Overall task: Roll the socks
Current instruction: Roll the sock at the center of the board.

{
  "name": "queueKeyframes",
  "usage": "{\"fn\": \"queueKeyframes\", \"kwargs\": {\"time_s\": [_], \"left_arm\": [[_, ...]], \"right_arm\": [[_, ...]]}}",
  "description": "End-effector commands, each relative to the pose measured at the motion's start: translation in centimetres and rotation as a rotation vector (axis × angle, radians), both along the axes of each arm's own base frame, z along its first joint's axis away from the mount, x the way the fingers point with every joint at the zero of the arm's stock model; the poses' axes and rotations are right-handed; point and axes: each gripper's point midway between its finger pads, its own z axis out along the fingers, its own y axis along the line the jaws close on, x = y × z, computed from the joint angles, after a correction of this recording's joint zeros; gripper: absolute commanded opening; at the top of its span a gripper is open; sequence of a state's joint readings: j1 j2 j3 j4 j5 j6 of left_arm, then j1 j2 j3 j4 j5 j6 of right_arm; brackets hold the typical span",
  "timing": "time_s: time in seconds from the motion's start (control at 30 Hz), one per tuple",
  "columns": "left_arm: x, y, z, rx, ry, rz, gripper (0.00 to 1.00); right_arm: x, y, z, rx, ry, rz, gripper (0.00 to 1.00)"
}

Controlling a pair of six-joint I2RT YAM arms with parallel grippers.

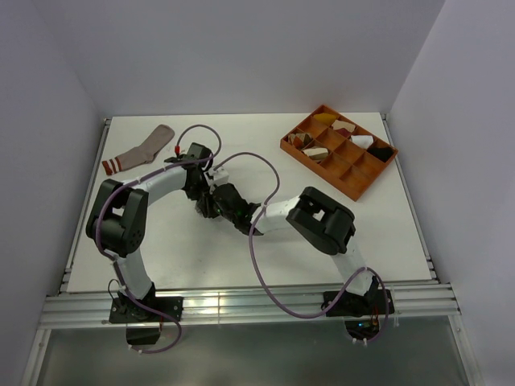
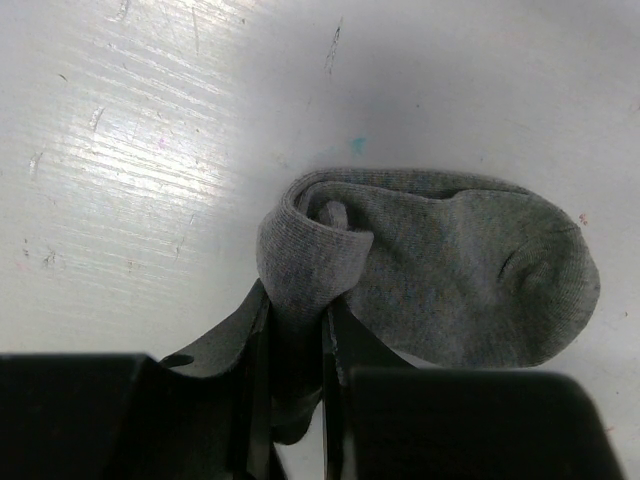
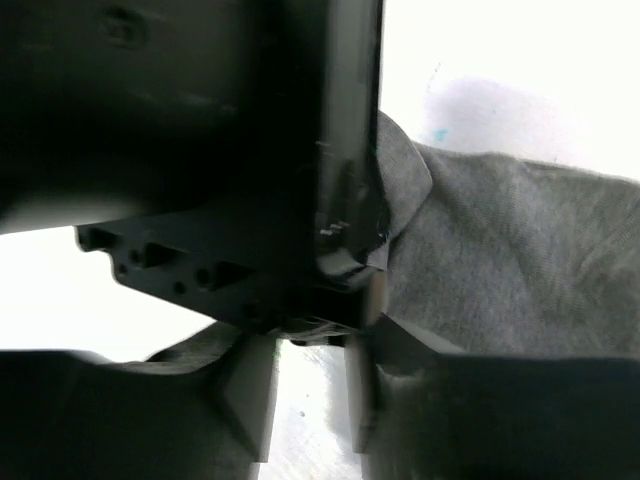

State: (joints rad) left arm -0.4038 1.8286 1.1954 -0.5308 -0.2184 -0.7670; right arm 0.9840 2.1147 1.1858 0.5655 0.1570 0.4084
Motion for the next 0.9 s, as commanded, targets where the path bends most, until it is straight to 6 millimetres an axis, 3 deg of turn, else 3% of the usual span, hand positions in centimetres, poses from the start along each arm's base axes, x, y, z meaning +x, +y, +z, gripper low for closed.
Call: {"fn": "queueKeyframes", "kwargs": {"time_s": [0.0, 0.1, 0.2, 0.23, 0.3, 0.33, 0.43, 0.53, 0.73, 0.87], "left_arm": [[-3.5, -0.7, -2.9, -0.029, 0.145, -0.050, 0.04], [-3.5, -1.0, -2.7, -0.050, 0.144, -0.056, 0.07], [-3.2, -1.2, -2.1, -0.064, 0.119, -0.054, 0.18], [-3.1, -1.2, -1.8, -0.066, 0.103, -0.050, 0.29], [-2.6, -1.2, -0.5, -0.087, 0.061, -0.043, 0.37], [-2.5, -1.3, -0.2, -0.103, 0.053, -0.039, 0.49], [-1.7, -1.0, 1.5, -0.137, 0.003, -0.017, 0.65], [-1.0, -0.5, 2.9, -0.178, -0.049, 0.013, 0.71], [-0.1, 0.6, 4.8, -0.297, -0.179, 0.071, 0.70], [-1.2, 1.0, 3.4, -0.386, -0.191, 0.091, 0.68]], "right_arm": [[0.3, 0.3, -0.8, -0.010, 0.027, -0.028, 0.32], [0.1, -0.1, -1.4, -0.010, 0.058, -0.041, 0.14], [0.2, -0.7, -1.7, -0.002, 0.089, -0.039, 0.01], [0.5, -1.1, -1.8, 0.000, 0.097, -0.045, 0.00], [0.2, -1.3, -2.0, 0.001, 0.119, -0.018, 0.00], [0.3, -1.4, -1.9, 0.002, 0.124, -0.014, 0.00], [0.1, -1.7, -1.8, 0.004, 0.139, 0.022, 0.00], [0.1, -1.9, -1.5, 0.010, 0.151, 0.064, 0.00], [-0.2, -1.7, -0.3, 0.046, 0.176, 0.175, 0.00], [-0.5, -1.6, -0.1, 0.043, 0.203, 0.248, 0.00]]}}
